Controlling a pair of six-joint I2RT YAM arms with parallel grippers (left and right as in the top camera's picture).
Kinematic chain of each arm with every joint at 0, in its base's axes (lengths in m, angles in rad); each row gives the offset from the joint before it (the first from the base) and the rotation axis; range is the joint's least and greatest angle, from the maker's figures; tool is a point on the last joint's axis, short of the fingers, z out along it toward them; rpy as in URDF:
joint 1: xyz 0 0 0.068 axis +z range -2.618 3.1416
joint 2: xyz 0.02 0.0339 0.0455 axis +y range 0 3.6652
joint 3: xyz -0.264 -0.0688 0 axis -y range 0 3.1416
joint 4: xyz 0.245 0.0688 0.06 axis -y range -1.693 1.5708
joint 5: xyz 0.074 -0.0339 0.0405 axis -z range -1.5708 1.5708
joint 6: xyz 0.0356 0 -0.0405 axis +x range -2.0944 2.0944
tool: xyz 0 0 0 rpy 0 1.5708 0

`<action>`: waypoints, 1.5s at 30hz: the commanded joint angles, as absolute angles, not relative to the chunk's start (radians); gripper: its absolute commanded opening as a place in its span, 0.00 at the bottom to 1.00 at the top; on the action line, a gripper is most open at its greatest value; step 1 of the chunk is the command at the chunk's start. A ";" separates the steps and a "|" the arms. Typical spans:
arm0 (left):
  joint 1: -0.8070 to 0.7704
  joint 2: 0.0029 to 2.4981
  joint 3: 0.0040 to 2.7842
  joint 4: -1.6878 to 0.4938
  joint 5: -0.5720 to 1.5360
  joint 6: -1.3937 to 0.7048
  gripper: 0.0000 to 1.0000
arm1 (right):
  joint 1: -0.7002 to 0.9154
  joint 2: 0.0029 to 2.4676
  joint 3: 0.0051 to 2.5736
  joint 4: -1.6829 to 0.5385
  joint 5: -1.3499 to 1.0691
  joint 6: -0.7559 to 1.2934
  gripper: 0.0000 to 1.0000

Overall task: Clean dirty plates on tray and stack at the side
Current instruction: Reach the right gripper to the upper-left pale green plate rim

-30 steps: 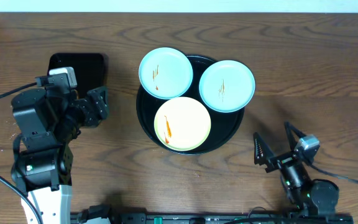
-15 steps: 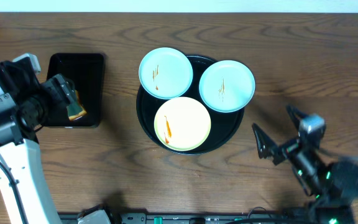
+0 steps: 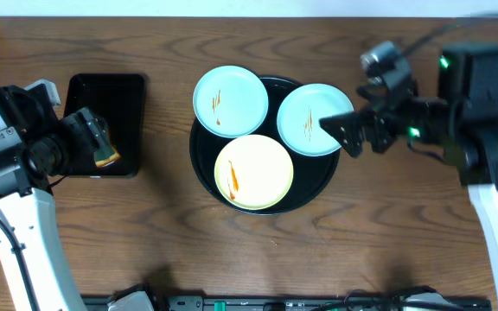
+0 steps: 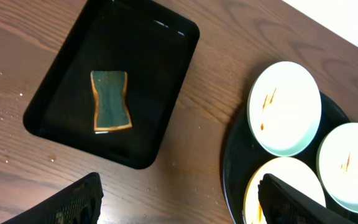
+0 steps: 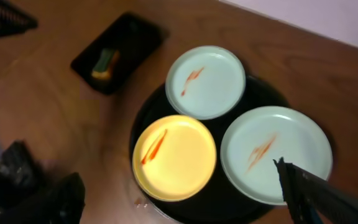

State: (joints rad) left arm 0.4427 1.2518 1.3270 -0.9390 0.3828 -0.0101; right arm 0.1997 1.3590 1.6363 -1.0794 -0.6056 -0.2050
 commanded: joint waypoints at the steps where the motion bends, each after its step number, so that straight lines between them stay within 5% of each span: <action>1: 0.447 1.263 1.348 -0.944 0.381 -0.004 0.81 | 0.254 1.434 1.745 -1.113 -0.592 -0.251 0.99; 26: 0.447 1.263 1.346 -1.029 0.432 -0.197 0.81 | 0.348 1.567 1.739 -0.964 -0.616 -0.015 0.99; 38: 0.447 1.280 1.346 -1.045 0.372 -0.197 0.81 | 0.486 1.737 1.746 -0.912 -0.332 0.059 0.99; 45: 0.447 1.328 1.346 -1.039 0.373 -0.197 0.81 | 0.574 1.885 1.917 -1.132 -0.135 0.036 0.99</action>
